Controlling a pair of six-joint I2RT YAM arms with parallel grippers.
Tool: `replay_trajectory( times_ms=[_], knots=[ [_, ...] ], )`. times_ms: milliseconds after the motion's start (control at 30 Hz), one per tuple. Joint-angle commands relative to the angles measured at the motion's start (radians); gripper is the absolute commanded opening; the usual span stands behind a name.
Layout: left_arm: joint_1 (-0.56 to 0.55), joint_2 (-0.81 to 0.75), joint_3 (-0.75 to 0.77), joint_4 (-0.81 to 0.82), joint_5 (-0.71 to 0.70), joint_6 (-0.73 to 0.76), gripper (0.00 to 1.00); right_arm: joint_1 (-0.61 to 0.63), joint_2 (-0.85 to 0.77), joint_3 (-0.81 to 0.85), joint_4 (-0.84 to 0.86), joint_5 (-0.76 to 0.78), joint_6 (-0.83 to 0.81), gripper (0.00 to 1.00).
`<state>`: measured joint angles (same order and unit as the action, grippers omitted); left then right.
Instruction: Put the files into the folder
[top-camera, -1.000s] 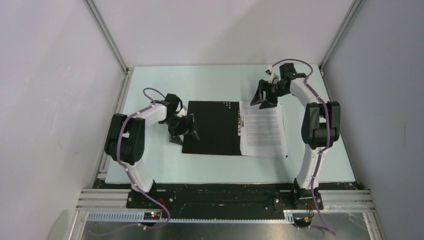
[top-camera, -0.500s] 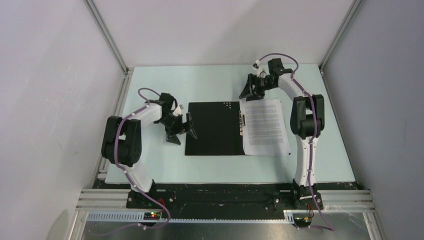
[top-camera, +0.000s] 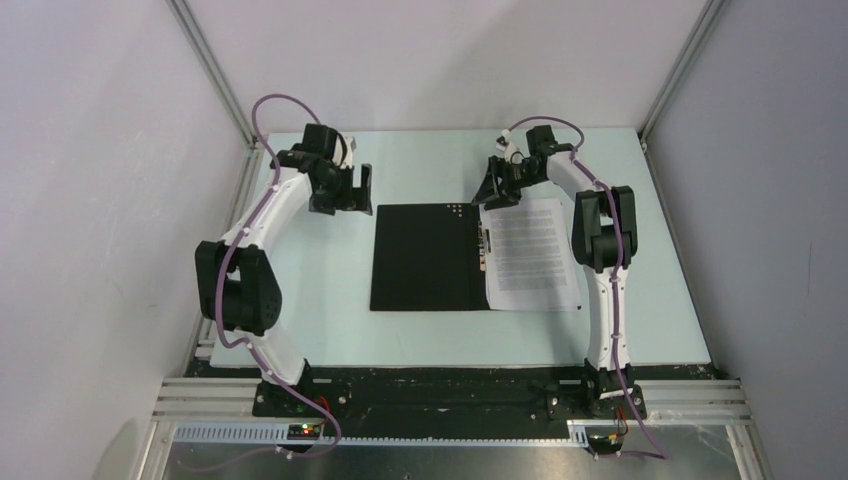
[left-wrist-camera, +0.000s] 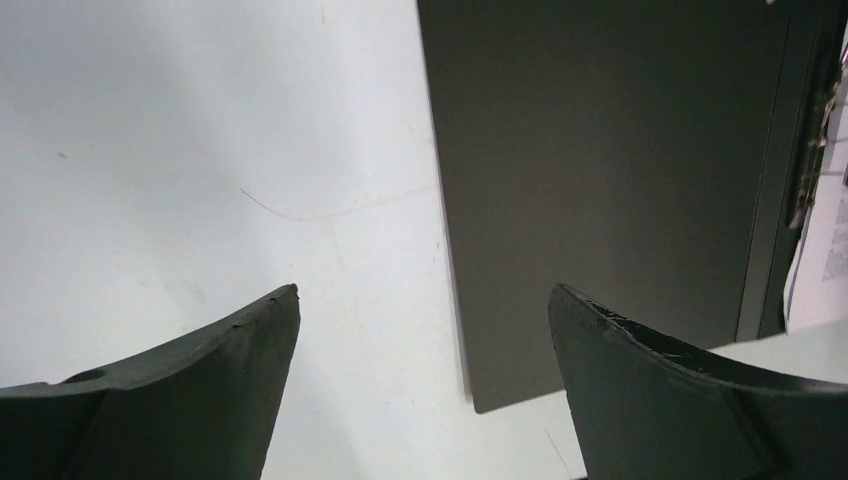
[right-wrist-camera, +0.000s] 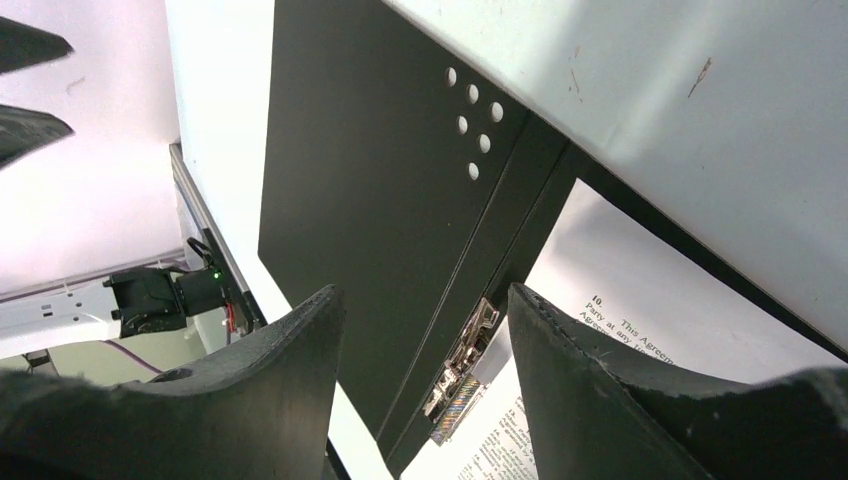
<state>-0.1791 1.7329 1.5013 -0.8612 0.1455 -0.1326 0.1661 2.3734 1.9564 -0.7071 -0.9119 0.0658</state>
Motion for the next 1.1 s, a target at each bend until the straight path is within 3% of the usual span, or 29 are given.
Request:
replay_trajectory(
  times_ms=[0, 1067],
  knots=[
    [-0.011, -0.037, 0.053, -0.015, -0.09, 0.065, 0.98, -0.004, 0.016, 0.028, -0.005, -0.04, -0.028, 0.65],
    [-0.011, -0.055, -0.028, 0.0, -0.056, 0.021, 0.98, 0.007, 0.056, -0.018, -0.033, -0.112, -0.064, 0.61]
  ],
)
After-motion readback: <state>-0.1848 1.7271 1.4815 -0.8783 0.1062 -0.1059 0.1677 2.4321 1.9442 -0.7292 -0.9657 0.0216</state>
